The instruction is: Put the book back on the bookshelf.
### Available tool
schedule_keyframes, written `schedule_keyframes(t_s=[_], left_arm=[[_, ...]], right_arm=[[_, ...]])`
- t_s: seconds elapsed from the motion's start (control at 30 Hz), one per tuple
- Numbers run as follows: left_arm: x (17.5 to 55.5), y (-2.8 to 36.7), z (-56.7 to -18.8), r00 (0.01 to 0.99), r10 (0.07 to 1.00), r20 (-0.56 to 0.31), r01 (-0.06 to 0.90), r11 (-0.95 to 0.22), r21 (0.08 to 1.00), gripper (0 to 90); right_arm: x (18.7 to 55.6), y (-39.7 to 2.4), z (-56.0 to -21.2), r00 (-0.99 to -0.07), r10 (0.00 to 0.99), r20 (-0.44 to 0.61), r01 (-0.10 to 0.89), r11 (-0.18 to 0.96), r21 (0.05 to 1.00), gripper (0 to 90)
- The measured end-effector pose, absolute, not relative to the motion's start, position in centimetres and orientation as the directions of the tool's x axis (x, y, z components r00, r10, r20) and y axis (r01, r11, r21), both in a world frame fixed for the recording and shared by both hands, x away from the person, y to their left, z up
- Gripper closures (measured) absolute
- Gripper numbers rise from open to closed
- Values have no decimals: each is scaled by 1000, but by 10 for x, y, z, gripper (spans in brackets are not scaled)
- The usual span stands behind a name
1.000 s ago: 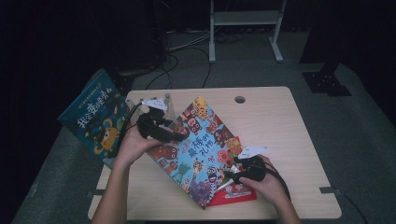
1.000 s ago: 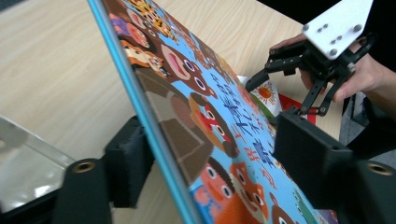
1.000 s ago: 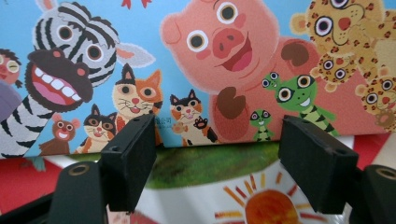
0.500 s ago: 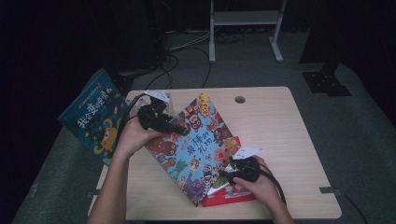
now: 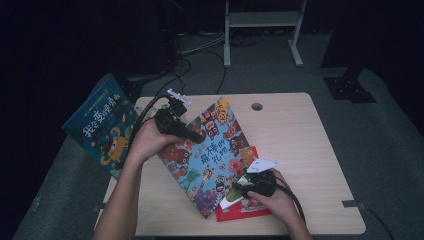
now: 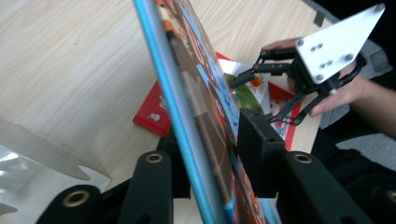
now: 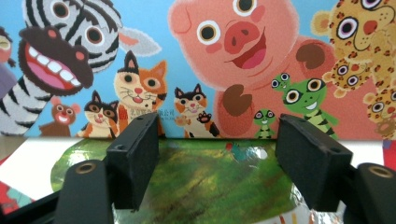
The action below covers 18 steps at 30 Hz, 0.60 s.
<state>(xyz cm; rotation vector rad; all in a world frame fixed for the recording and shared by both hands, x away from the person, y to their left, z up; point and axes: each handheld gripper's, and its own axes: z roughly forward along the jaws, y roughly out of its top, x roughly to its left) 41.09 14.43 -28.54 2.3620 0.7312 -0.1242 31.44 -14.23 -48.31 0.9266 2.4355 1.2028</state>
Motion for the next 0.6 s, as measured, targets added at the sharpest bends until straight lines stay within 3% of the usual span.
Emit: schedule_keyframes(t_s=[0.23, 0.6], left_arm=[[411, 140, -268, 848, 453, -276, 527, -656, 540, 739], [396, 138, -244, 865, 475, -164, 486, -708, 513, 780]], right_arm=[[318, -147, -483, -765, 643, 32, 414, 454, 789, 328], [330, -189, -483, -681, 730, 55, 477, 386, 789, 328]])
